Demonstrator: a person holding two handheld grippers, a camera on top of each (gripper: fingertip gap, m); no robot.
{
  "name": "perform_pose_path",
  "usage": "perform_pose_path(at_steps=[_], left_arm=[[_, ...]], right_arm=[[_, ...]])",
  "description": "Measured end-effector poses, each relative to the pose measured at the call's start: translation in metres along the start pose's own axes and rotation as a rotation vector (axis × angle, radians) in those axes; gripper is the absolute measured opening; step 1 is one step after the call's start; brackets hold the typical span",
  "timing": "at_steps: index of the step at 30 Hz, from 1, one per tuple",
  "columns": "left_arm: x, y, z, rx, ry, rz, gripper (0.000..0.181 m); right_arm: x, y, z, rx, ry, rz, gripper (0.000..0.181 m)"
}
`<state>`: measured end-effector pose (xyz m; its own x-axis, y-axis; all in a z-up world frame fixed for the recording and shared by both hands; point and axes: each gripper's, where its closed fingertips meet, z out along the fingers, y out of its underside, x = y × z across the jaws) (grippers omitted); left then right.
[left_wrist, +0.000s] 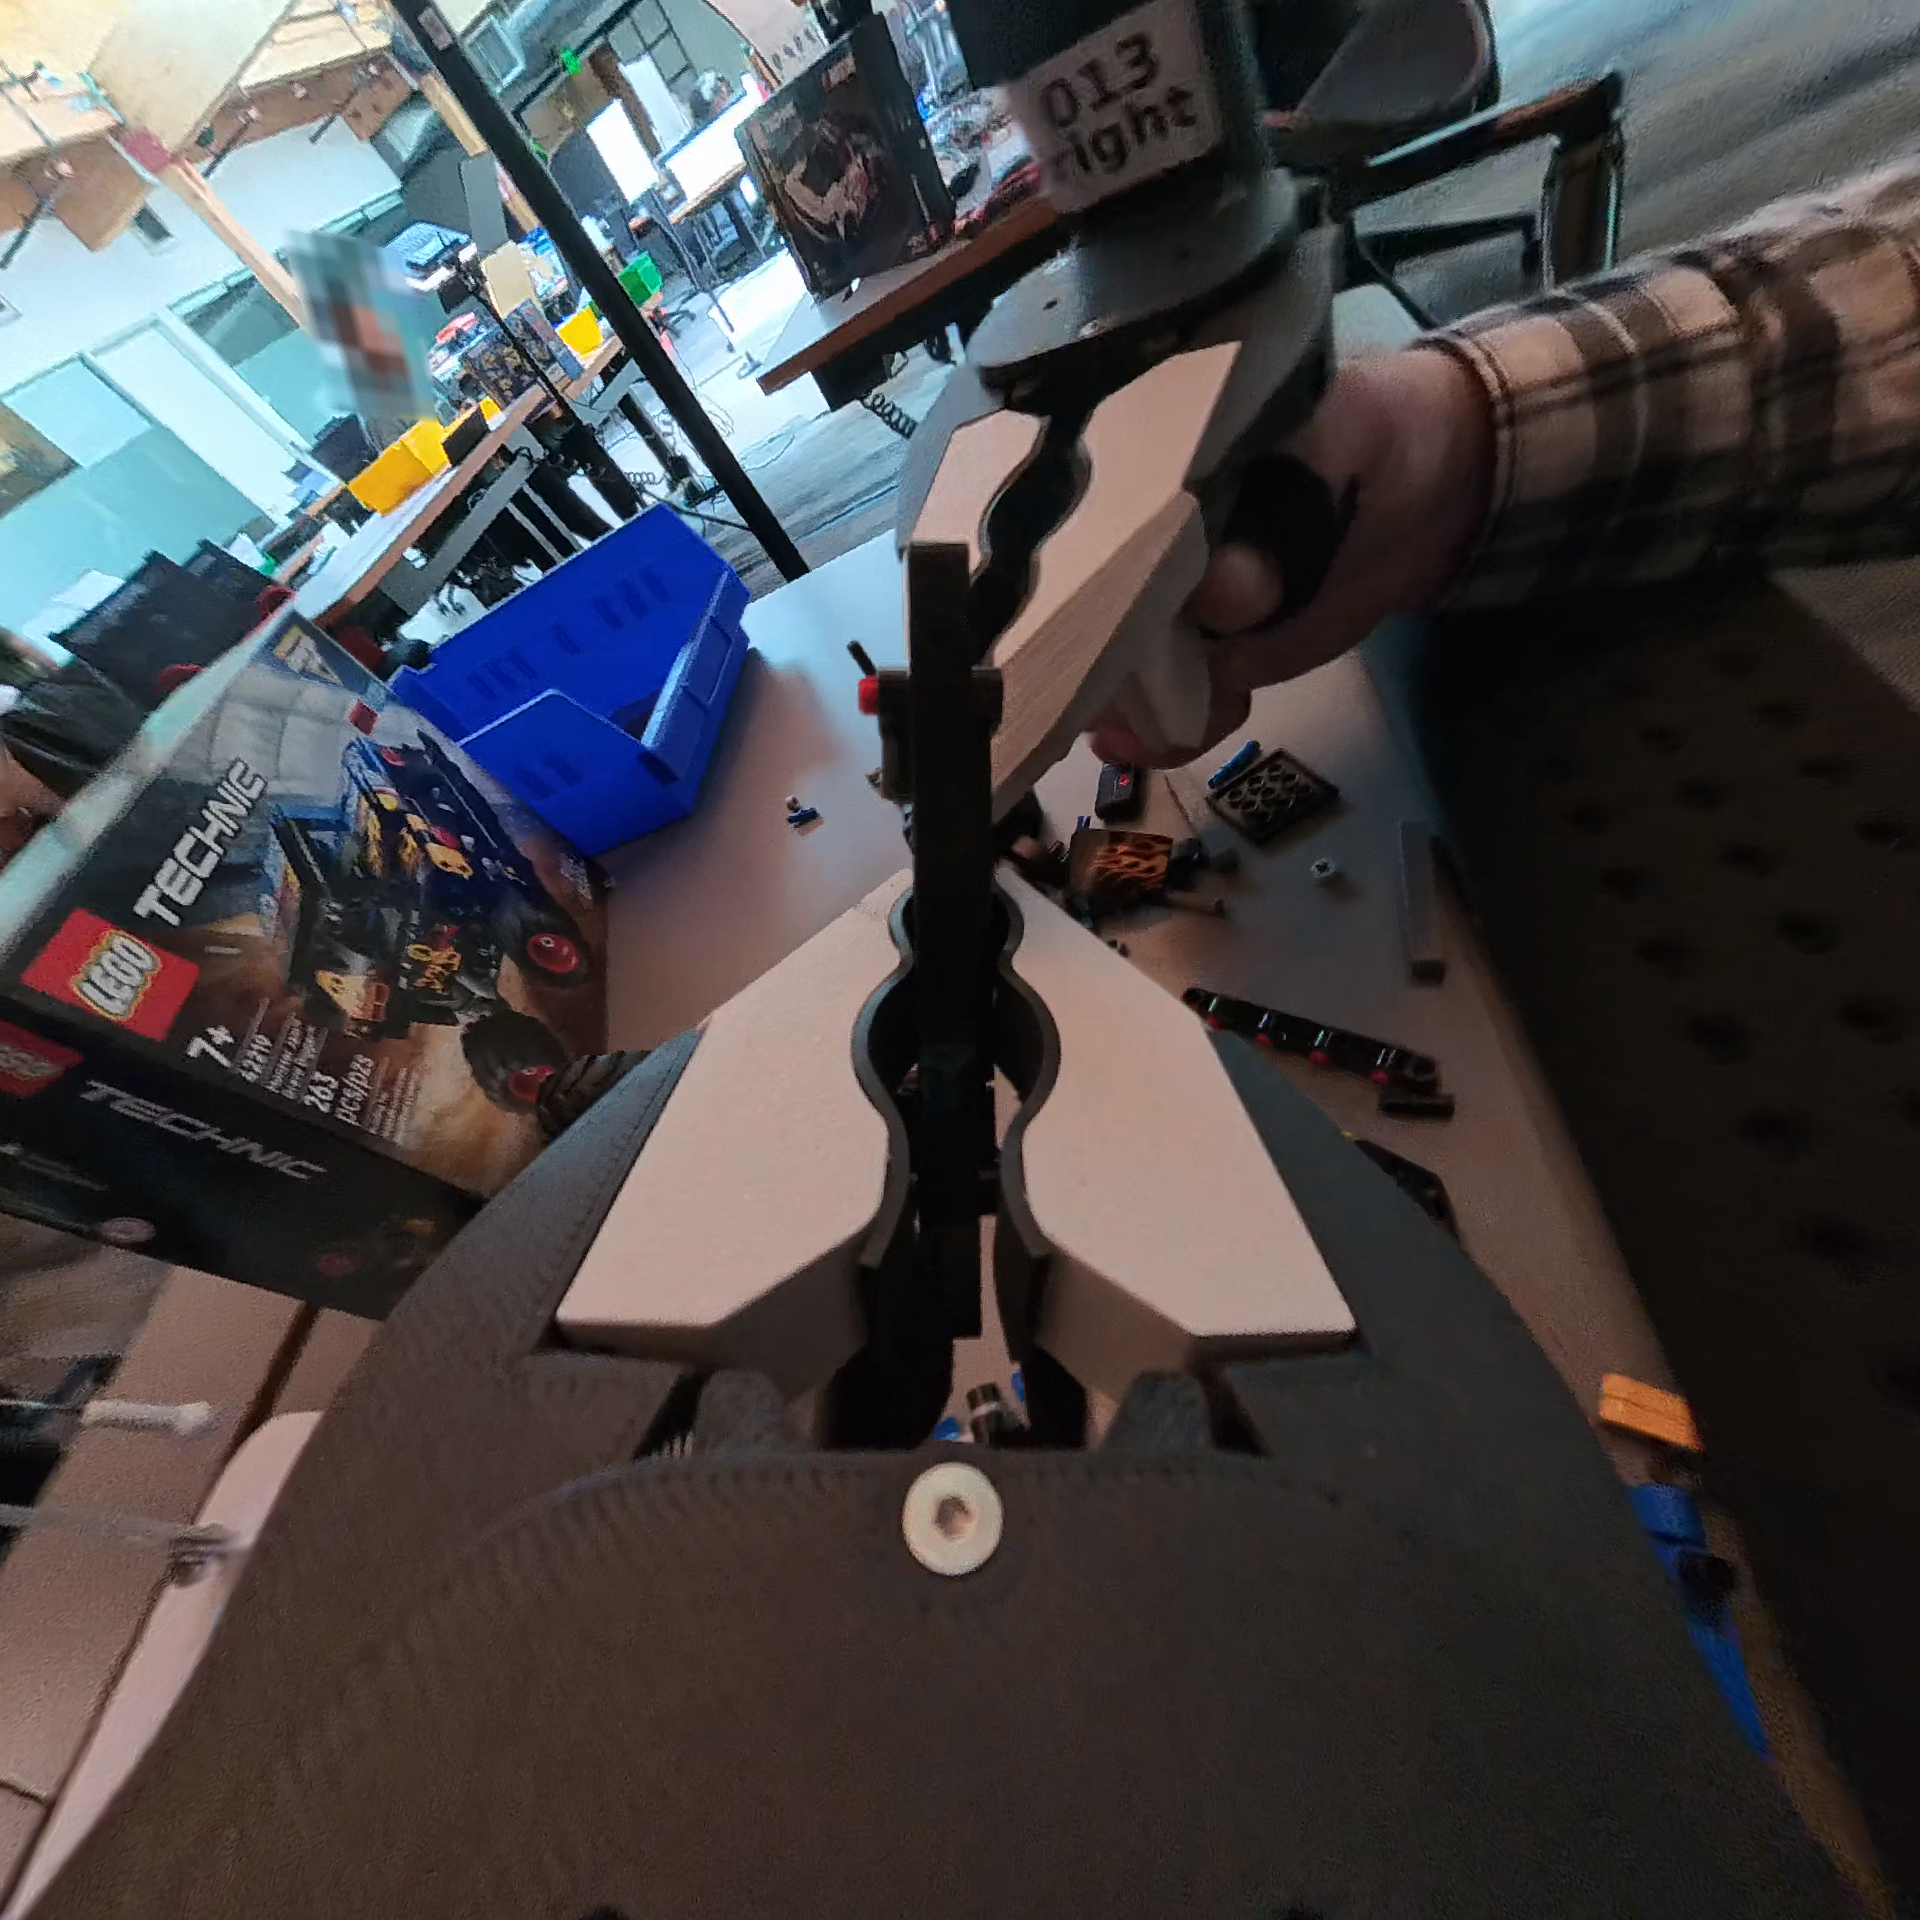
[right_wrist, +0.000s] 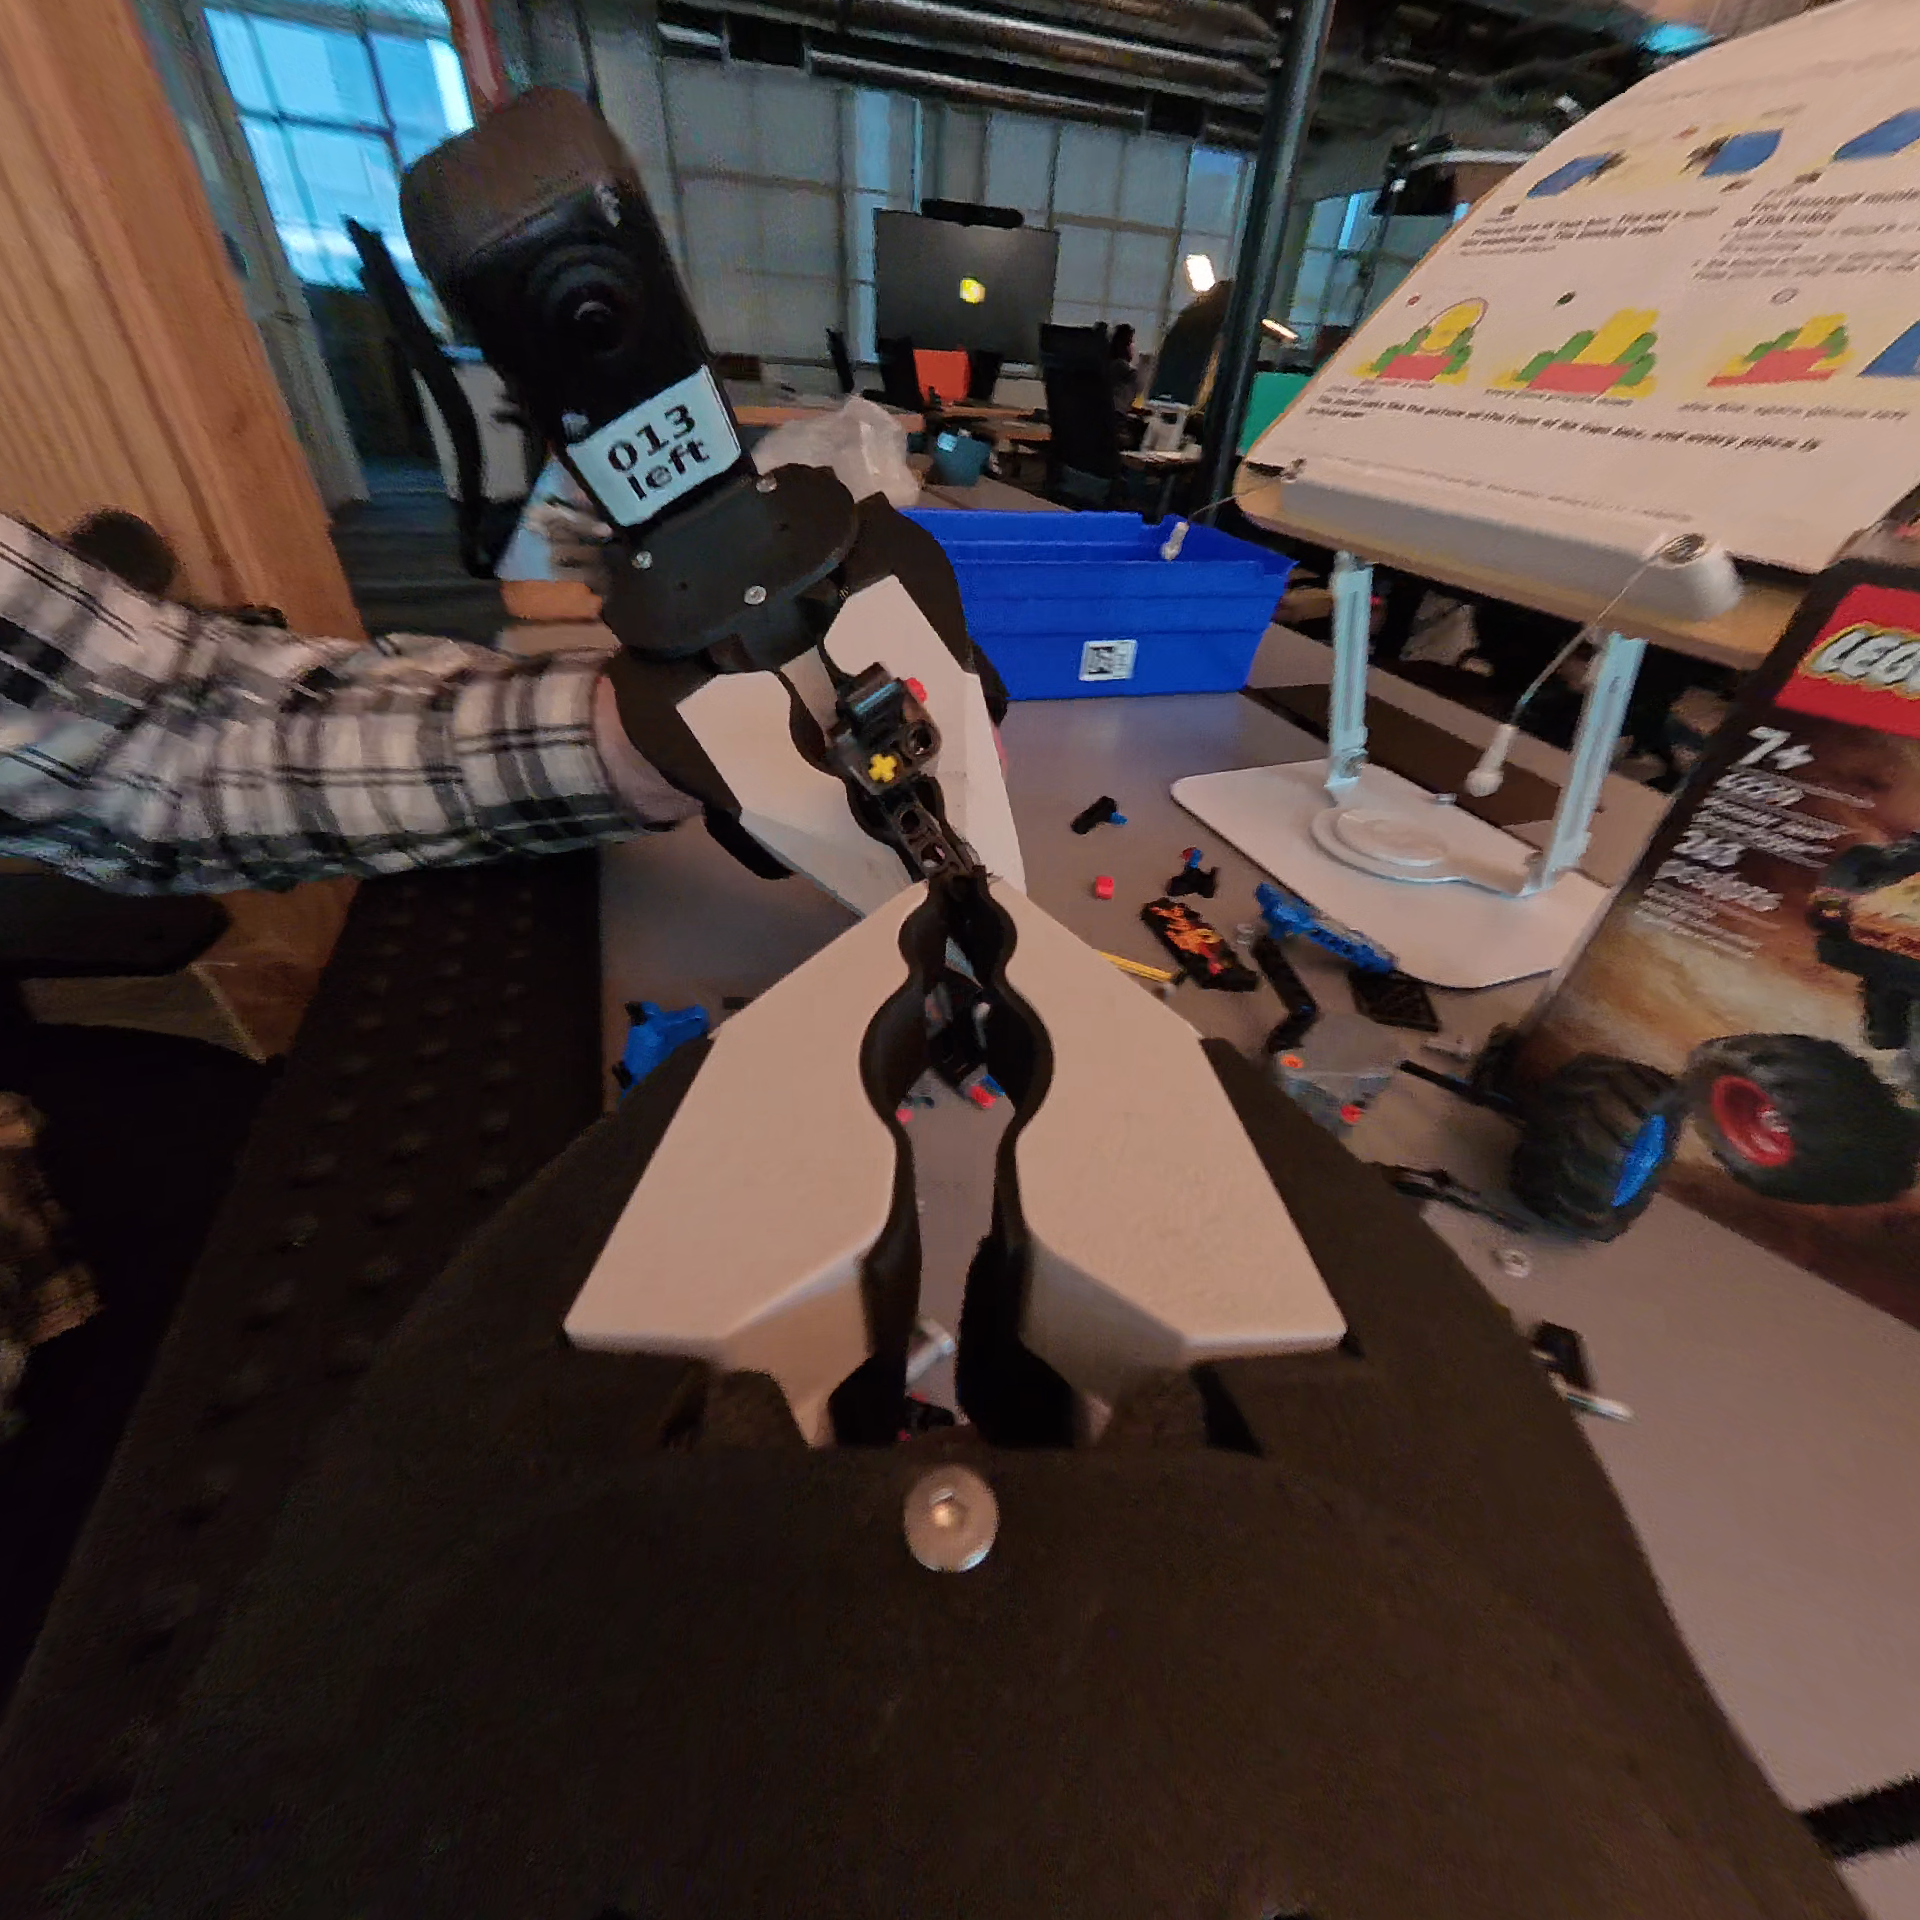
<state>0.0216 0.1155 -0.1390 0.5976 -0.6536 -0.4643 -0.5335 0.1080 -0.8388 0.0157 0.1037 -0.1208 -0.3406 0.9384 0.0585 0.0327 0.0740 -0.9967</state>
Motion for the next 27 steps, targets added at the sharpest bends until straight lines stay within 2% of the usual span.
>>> perform_pose_path(at_steps=[2,4,6,8,10,11,12,13,14,15,17,18,19,21,24,27], left_arm=[[-0.001,-0.001,-0.002,-0.022,-0.021,0.052,0.004],[-0.005,0.004,-0.002,-0.081,-0.061,0.114,0.005],[-0.005,0.002,-0.004,-0.077,-0.06,0.095,0.004],[-0.001,0.013,0.0,-0.123,-0.05,0.103,0.001],[0.001,0.0,-0.001,-0.058,-0.022,0.038,0.0],[-0.001,0.003,-0.001,-0.087,-0.029,0.059,0.002],[-0.005,0.018,-0.002,-0.15,-0.041,0.071,0.0],[-0.006,0.042,-0.007,-0.222,-0.029,0.047,0.0],[-0.01,0.049,-0.014,-0.213,-0.027,-0.006,0.0],[-0.015,0.037,-0.021,-0.15,-0.03,-0.056,0.0],[-0.027,0.014,-0.025,-0.056,-0.046,-0.108,0.0],[-0.025,0.015,-0.023,-0.053,-0.013,-0.146,0.0],[-0.021,0.024,-0.022,-0.083,0.0,-0.134,0.0],[-0.015,0.037,-0.021,-0.117,0.016,-0.139,0.0],[-0.013,0.039,-0.02,-0.113,0.057,-0.196,0.0],[0.0,0.042,-0.013,-0.147,0.095,-0.154,0.0]], right_arm=[[-0.002,-0.002,0.0,0.018,-0.032,0.048,0.001],[0.001,0.001,0.002,0.001,-0.001,0.048,0.0],[0.0,-0.003,0.003,0.013,0.01,0.031,0.0],[0.002,-0.007,0.002,0.03,0.037,0.021,0.0],[-0.002,-0.013,-0.002,0.058,0.035,0.0,0.0],[-0.002,-0.015,-0.003,0.061,0.049,-0.015,0.0],[0.005,-0.023,-0.012,0.115,0.089,-0.01,0.0],[0.02,-0.041,-0.035,0.239,0.129,0.051,0.0],[0.034,-0.054,-0.063,0.349,0.174,0.099,0.0],[0.041,-0.055,-0.073,0.359,0.2,0.109,0.0],[0.028,-0.025,-0.043,0.16,0.099,0.12,0.0],[0.029,-0.009,-0.032,0.055,0.119,0.084,0.0],[0.029,-0.005,-0.029,0.008,0.15,0.004,0.0],[0.021,0.001,-0.027,-0.01,0.093,0.033,0.0],[0.014,0.025,-0.013,-0.139,0.049,0.03,0.0],[0.011,0.018,-0.005,-0.106,0.089,-0.053,0.009]])
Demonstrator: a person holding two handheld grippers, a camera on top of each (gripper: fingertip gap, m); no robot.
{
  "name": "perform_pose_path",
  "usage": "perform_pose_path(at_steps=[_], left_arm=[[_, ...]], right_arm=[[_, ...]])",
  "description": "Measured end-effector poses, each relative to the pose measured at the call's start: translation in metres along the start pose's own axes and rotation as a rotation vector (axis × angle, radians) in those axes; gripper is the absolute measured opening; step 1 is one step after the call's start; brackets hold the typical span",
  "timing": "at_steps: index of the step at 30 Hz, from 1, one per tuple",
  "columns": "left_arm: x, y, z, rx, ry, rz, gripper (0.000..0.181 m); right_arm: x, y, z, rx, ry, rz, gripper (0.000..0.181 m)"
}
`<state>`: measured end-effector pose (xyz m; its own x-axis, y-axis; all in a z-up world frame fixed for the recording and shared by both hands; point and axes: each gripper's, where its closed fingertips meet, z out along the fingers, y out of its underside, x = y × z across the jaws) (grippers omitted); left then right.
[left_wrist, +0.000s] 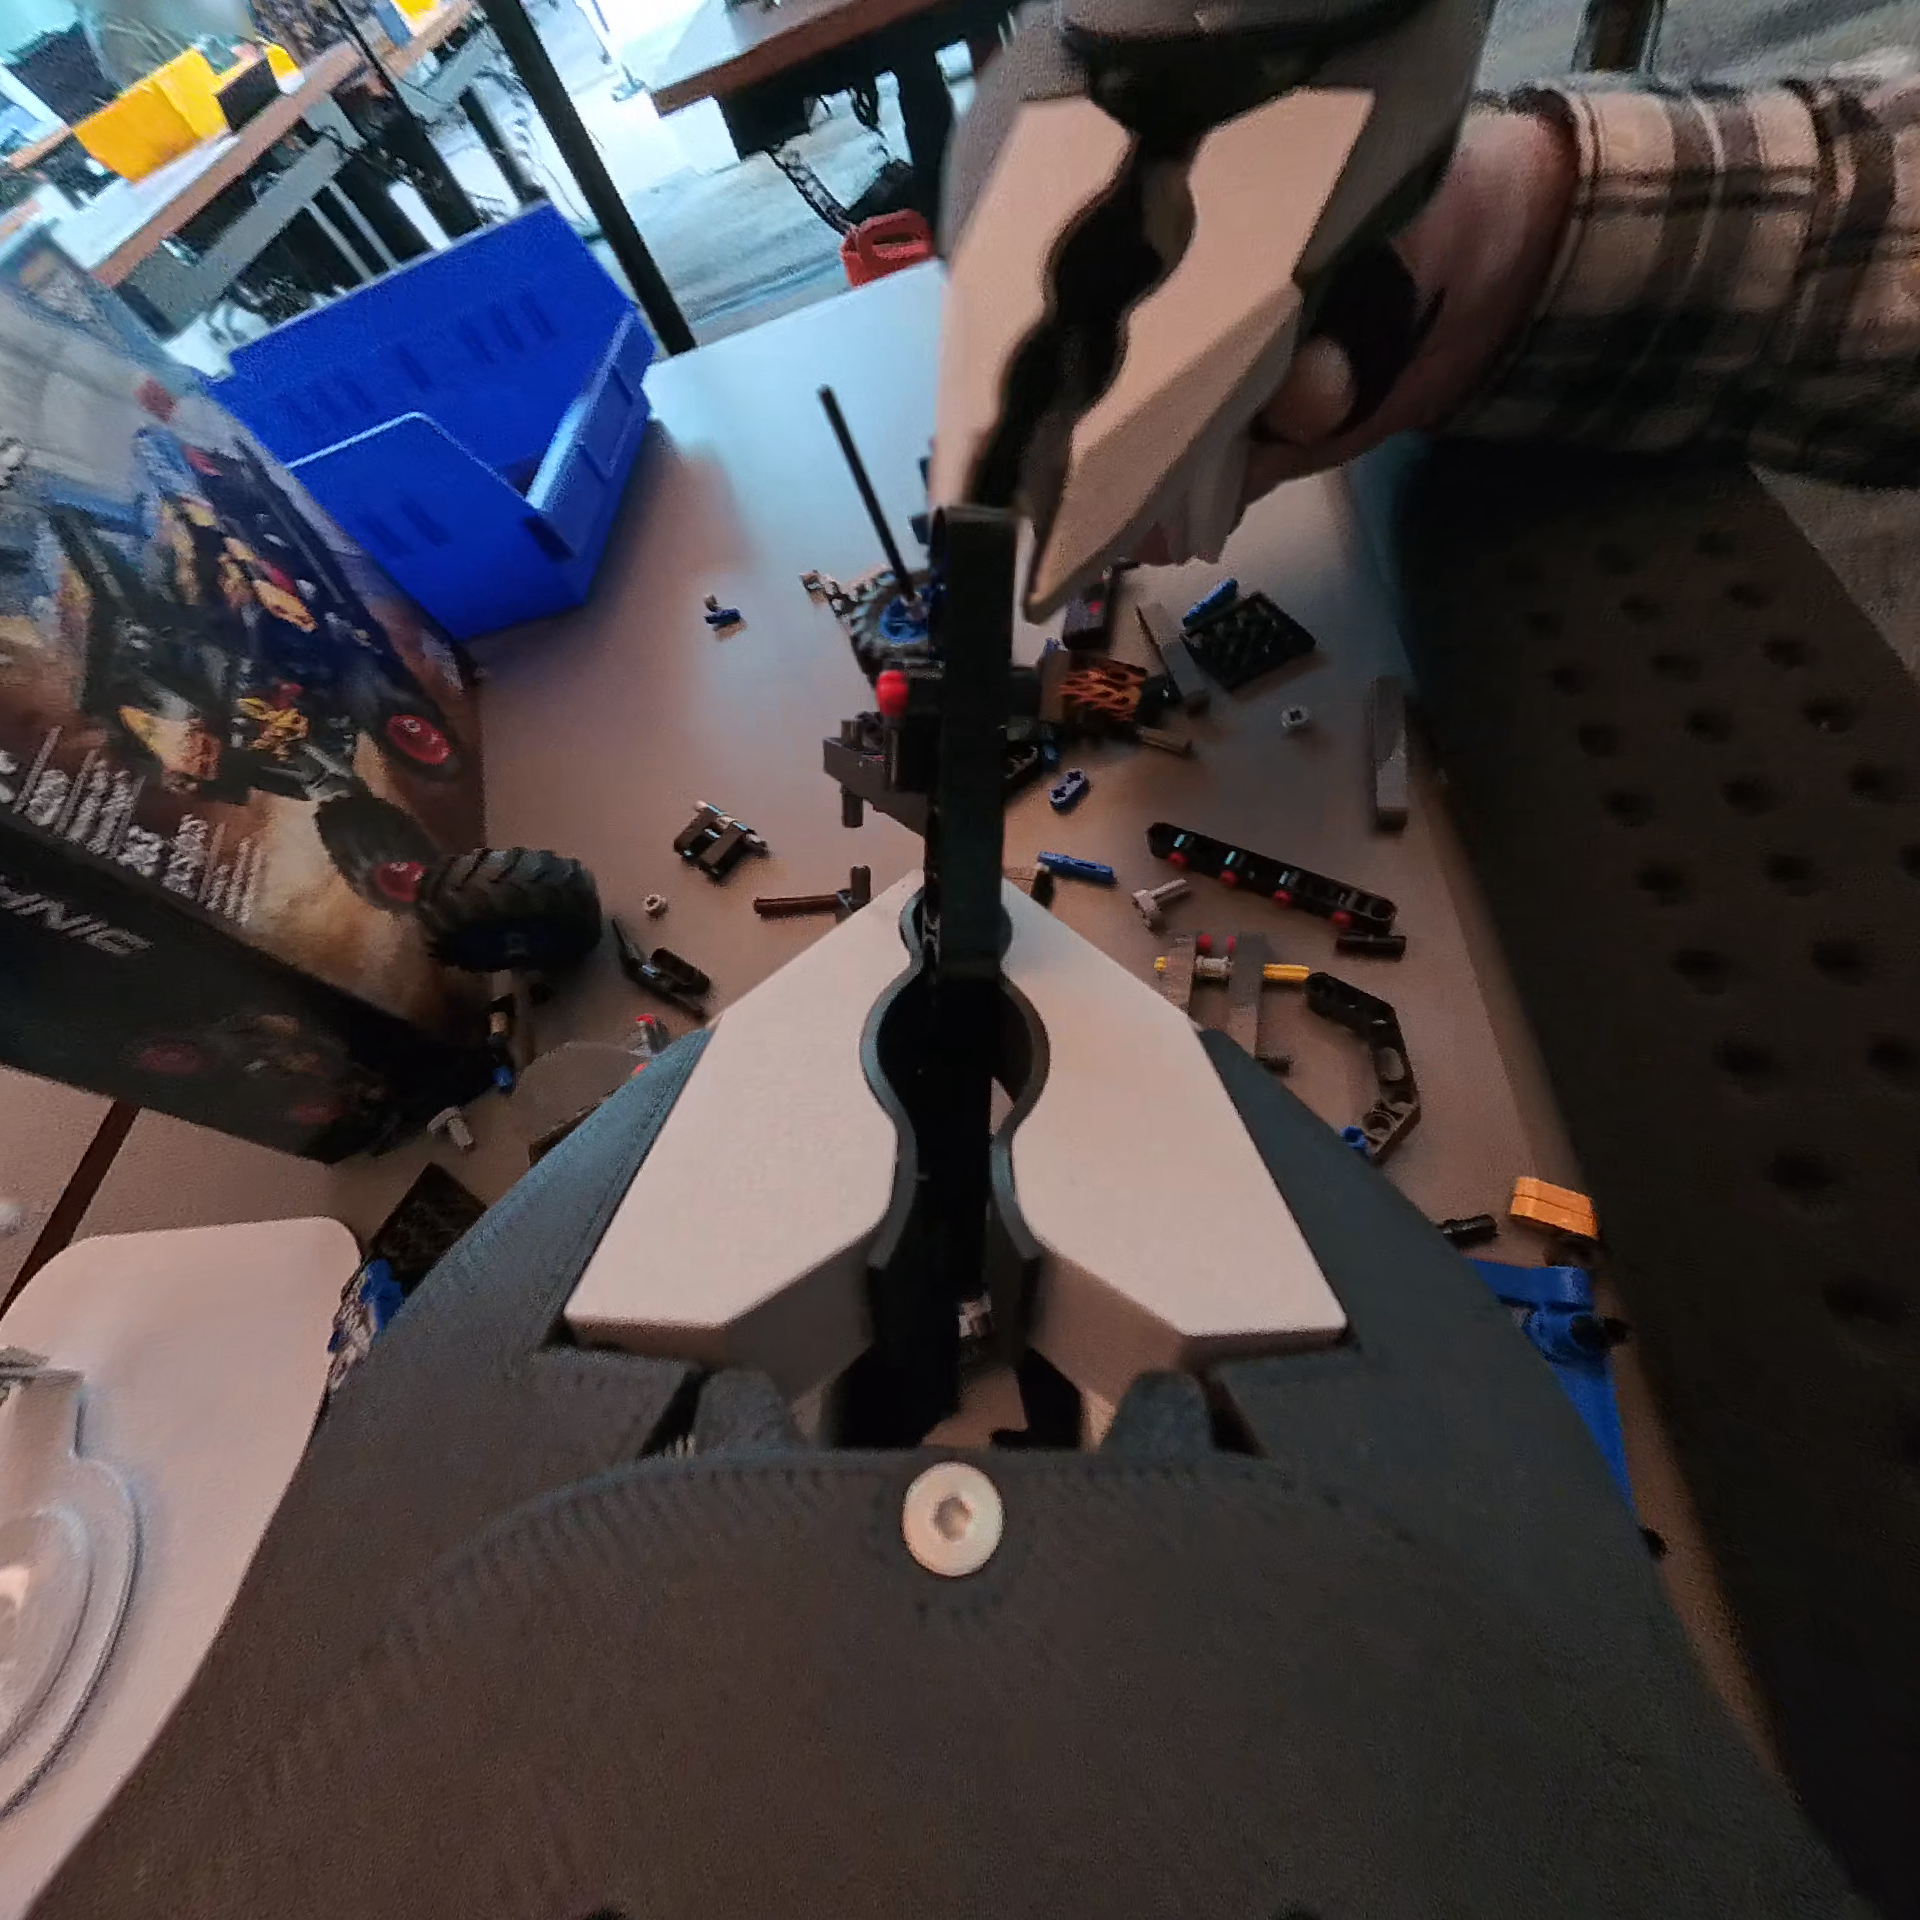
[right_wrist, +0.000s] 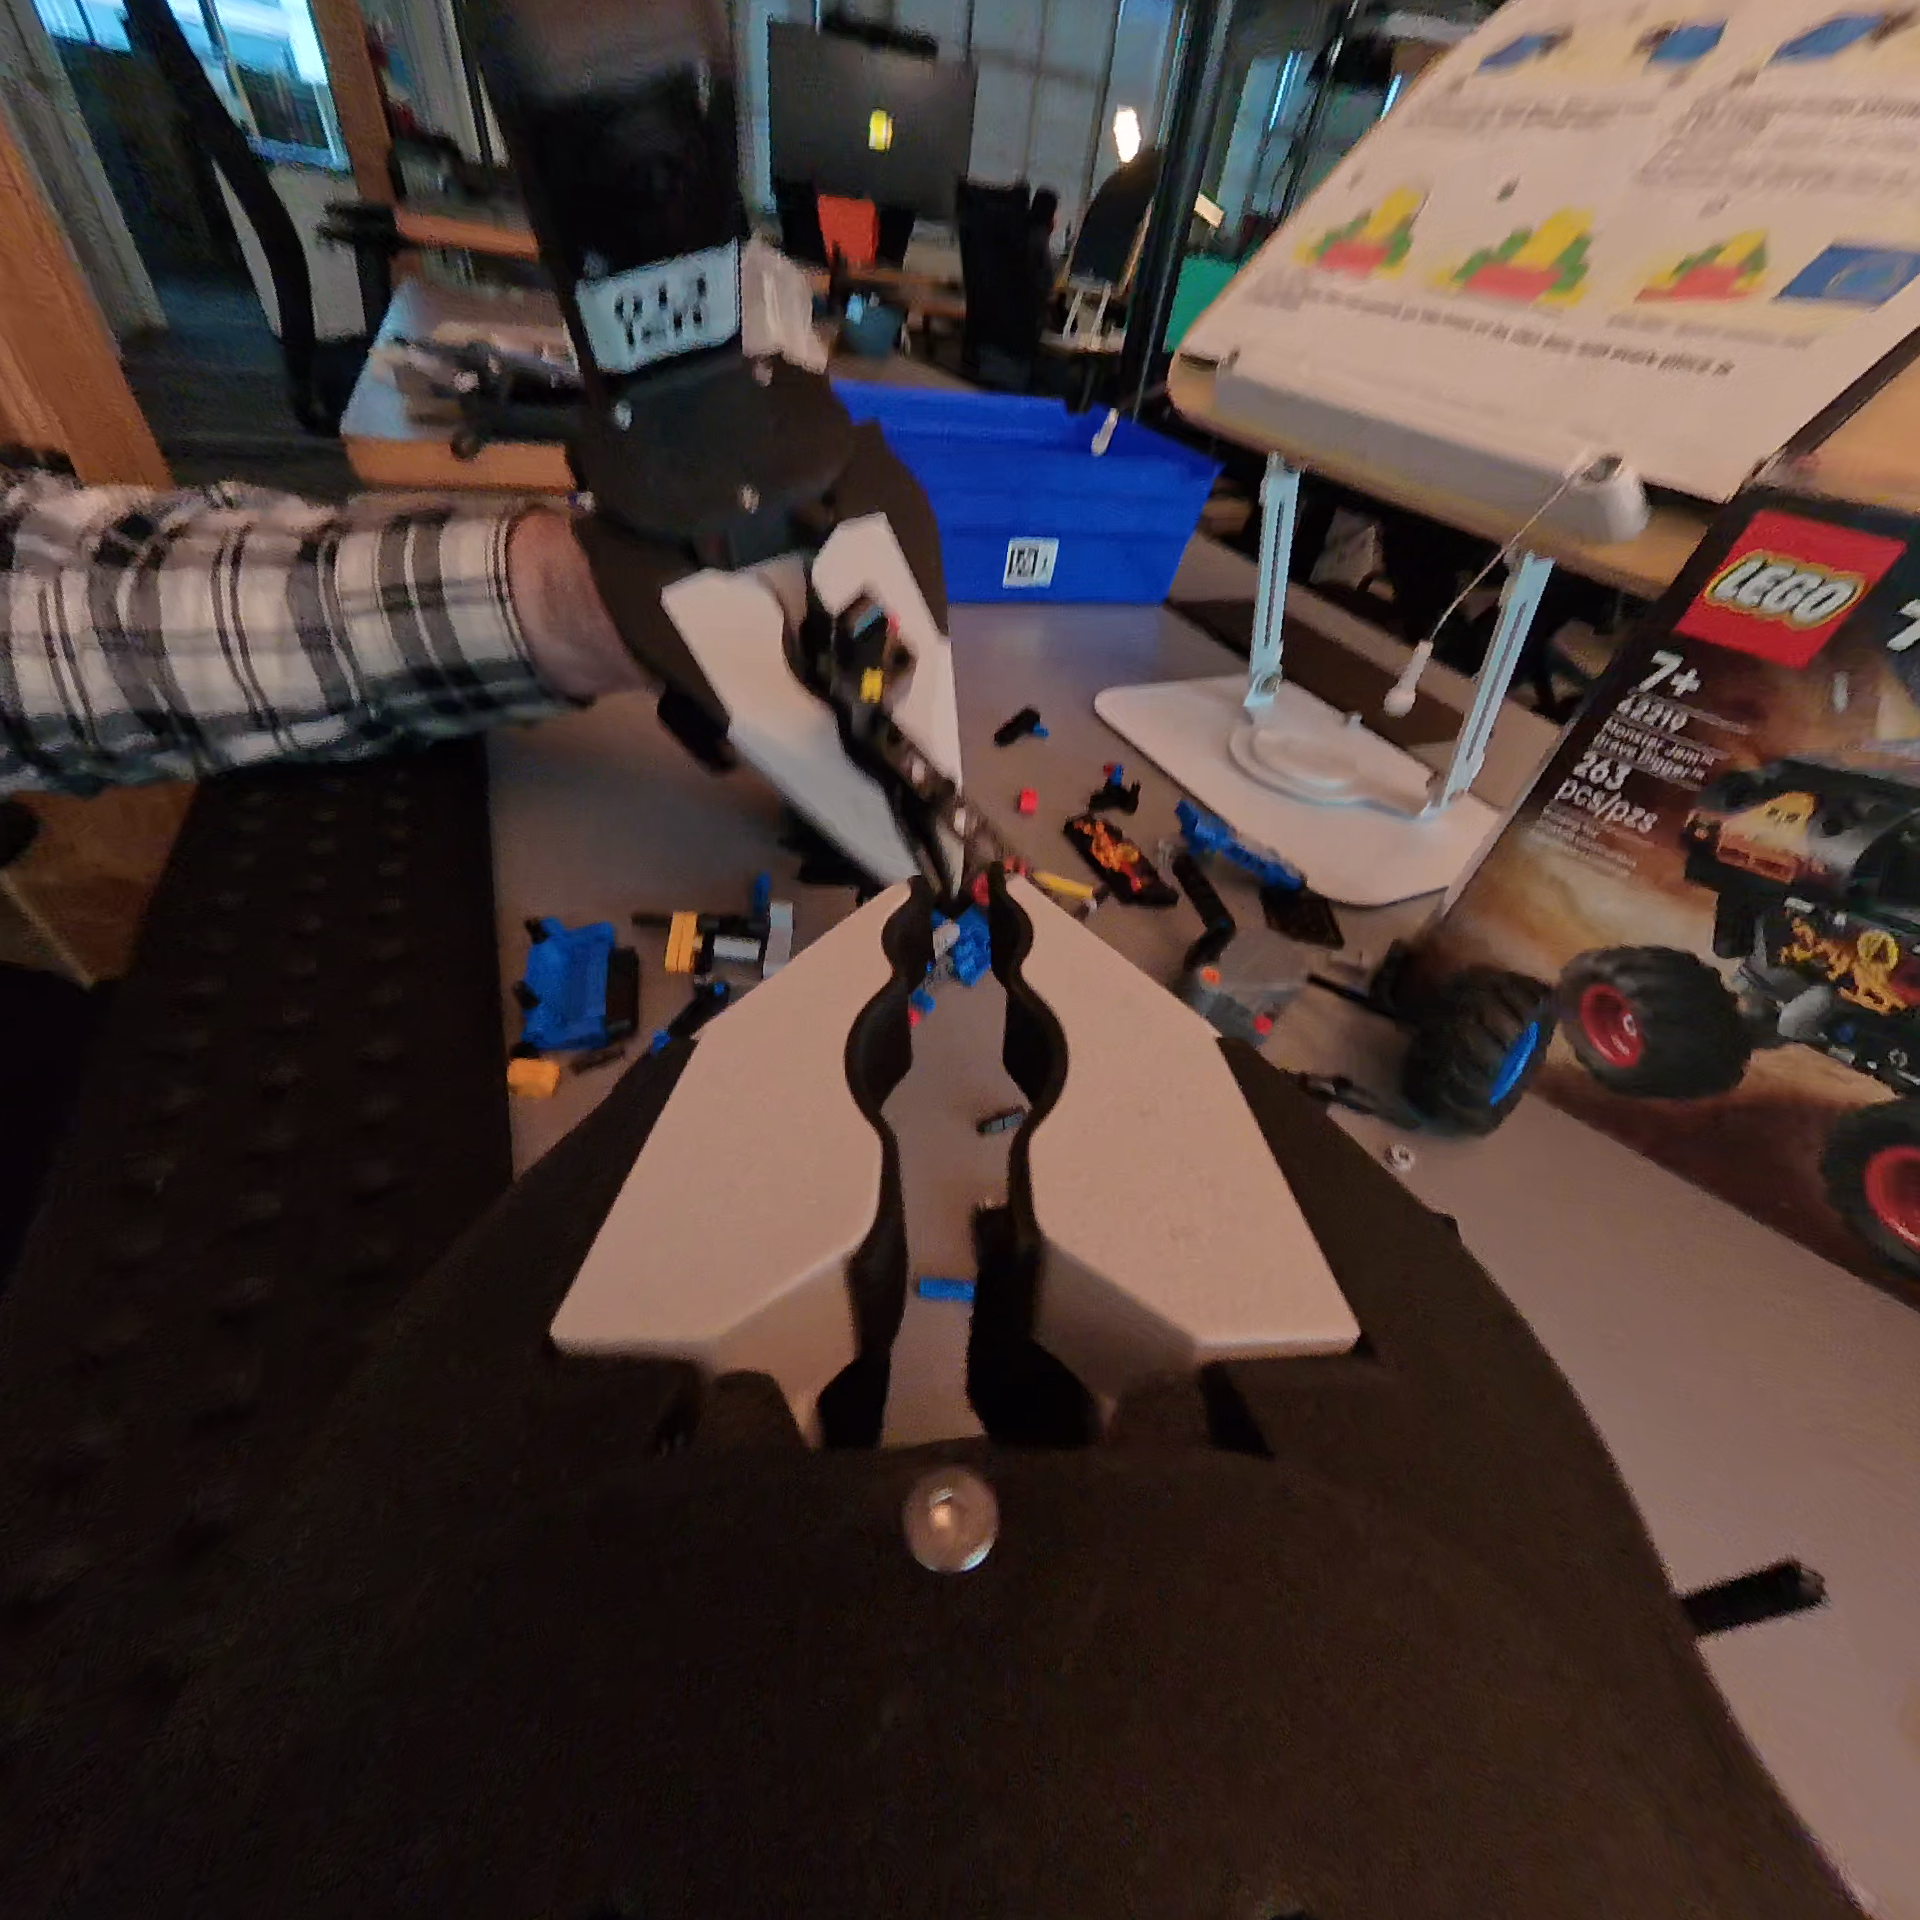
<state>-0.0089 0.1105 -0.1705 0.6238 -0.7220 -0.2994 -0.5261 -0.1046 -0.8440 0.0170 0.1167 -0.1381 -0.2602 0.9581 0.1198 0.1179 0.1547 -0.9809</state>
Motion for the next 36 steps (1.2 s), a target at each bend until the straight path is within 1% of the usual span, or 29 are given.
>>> perform_pose_path(at_steps=[1,4,7,9,13,16,17,20,21,22,23,24,26,27,28,29,30,32,34,36], left_arm=[[0.003,0.001,0.003,-0.014,0.002,0.02,0.0],[0.01,-0.004,0.01,-0.02,0.012,0.052,0.0],[0.011,-0.008,0.012,-0.012,0.008,0.062,0.0],[0.012,-0.007,0.013,-0.017,0.006,0.069,0.0],[0.012,-0.006,0.014,-0.029,-0.012,0.101,0.0],[0.013,-0.01,0.015,-0.038,-0.021,0.11,0.0],[0.014,-0.008,0.016,-0.057,-0.03,0.129,0.0],[0.012,-0.011,0.018,-0.055,-0.06,0.151,0.0],[0.008,-0.003,0.018,-0.108,-0.085,0.173,0.0],[0.004,0.019,0.023,-0.209,-0.095,0.18,0.0],[0.007,0.029,0.029,-0.224,-0.081,0.182,0.0],[0.013,0.025,0.03,-0.192,-0.058,0.171,0.0],[0.005,-0.004,0.021,-0.085,-0.092,0.136,0.0],[0.001,-0.011,0.016,-0.053,-0.097,0.104,0.0],[-0.002,-0.01,0.014,-0.053,-0.11,0.105,0.0],[-0.002,-0.004,0.015,-0.08,-0.115,0.121,0.0],[0.0,0.0,0.018,-0.093,-0.108,0.124,0.0],[0.006,0.0,0.021,-0.094,-0.088,0.126,0.0],[0.006,0.0,0.024,-0.108,-0.095,0.152,0.0],[0.008,0.0,0.026,-0.104,-0.086,0.154,0.0]], right_arm=[[-0.001,-0.004,0.002,0.023,0.0,0.008,0.012],[-0.003,-0.001,0.01,0.007,-0.008,0.007,0.014],[-0.006,0.003,0.015,-0.016,-0.024,0.002,0.01],[-0.009,0.0,0.014,0.001,-0.035,0.006,0.002],[-0.009,0.004,0.014,-0.023,-0.039,0.01,0.002],[-0.011,-0.004,0.01,-0.001,-0.028,-0.037,0.0],[-0.013,-0.007,0.01,0.011,-0.044,-0.027,0.0],[-0.016,-0.014,0.007,0.068,-0.093,0.045,0.0],[-0.017,-0.019,0.004,0.093,-0.104,0.057,0.0],[-0.023,-0.034,-0.002,0.174,-0.146,0.077,0.0],[-0.025,-0.04,-0.003,0.206,-0.155,0.073,0.0],[-0.02,-0.03,0.001,0.157,-0.115,0.056,0.0],[-0.007,-0.015,0.001,0.066,-0.038,0.004,0.0],[-0.003,-0.01,0.001,0.052,-0.032,0.021,0.0],[-0.003,-0.009,0.001,0.053,-0.038,0.04,0.0],[-0.005,-0.011,0.003,0.056,-0.038,0.023,0.004],[-0.008,-0.011,0.006,0.057,-0.035,0.006,0.017],[-0.012,-0.006,0.013,0.026,-0.033,-0.013,0.02],[-0.01,-0.005,0.015,0.022,-0.017,-0.021,0.016],[-0.009,-0.005,0.016,0.029,-0.014,-0.013,0.003]])
